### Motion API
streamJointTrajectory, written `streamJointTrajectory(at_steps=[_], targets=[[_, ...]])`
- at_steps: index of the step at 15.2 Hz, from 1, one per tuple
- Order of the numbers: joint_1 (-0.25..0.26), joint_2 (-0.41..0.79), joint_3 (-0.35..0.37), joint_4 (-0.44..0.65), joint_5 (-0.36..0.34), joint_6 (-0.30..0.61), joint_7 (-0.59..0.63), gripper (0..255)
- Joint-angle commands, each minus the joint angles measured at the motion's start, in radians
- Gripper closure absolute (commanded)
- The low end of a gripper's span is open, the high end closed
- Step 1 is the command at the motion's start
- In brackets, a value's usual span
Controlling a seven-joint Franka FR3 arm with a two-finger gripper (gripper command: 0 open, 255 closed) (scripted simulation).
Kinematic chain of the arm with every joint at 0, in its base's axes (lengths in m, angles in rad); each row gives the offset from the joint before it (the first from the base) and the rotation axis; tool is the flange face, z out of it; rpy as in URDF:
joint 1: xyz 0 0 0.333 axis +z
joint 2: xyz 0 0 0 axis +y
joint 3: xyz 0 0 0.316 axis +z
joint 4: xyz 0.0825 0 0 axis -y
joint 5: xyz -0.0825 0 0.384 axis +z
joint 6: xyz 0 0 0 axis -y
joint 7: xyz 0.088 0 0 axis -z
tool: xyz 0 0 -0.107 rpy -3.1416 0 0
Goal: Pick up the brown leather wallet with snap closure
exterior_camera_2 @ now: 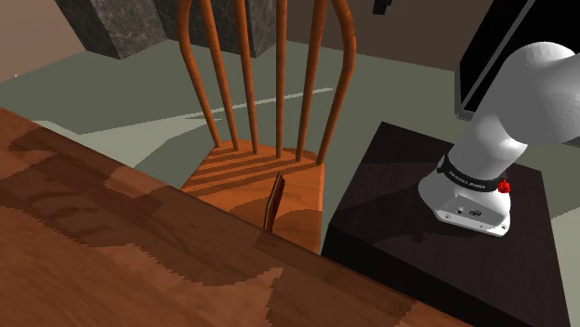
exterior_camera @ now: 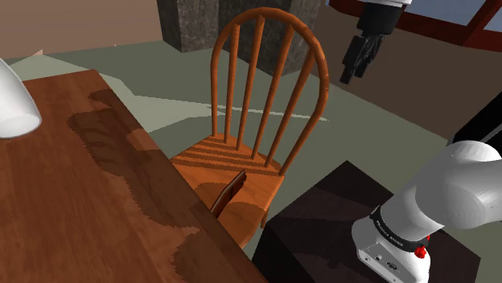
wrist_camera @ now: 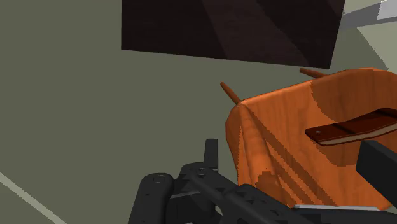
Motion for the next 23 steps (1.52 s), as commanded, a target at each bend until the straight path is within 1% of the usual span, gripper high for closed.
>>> streamJointTrajectory(at_steps=[1,7,12,15,18,21,23], targets=[[0.000,0.000,0.000,0.000,0.000,0.000,0.000,0],[-0.011,-0.102,0.154,-0.182,0.105,0.107,0.281,0],[-0.005,-0.123,0.305,-0.283,0.213,0.214,0.520,0],[-0.001,-0.101,0.406,-0.319,0.280,0.290,0.663,0],[-0.007,-0.050,0.513,-0.334,0.342,0.375,0.807,0],[-0.027,0.028,0.625,-0.329,0.390,0.468,0.952,0],[-0.053,0.093,0.704,-0.315,0.410,0.533,1.051,0]])
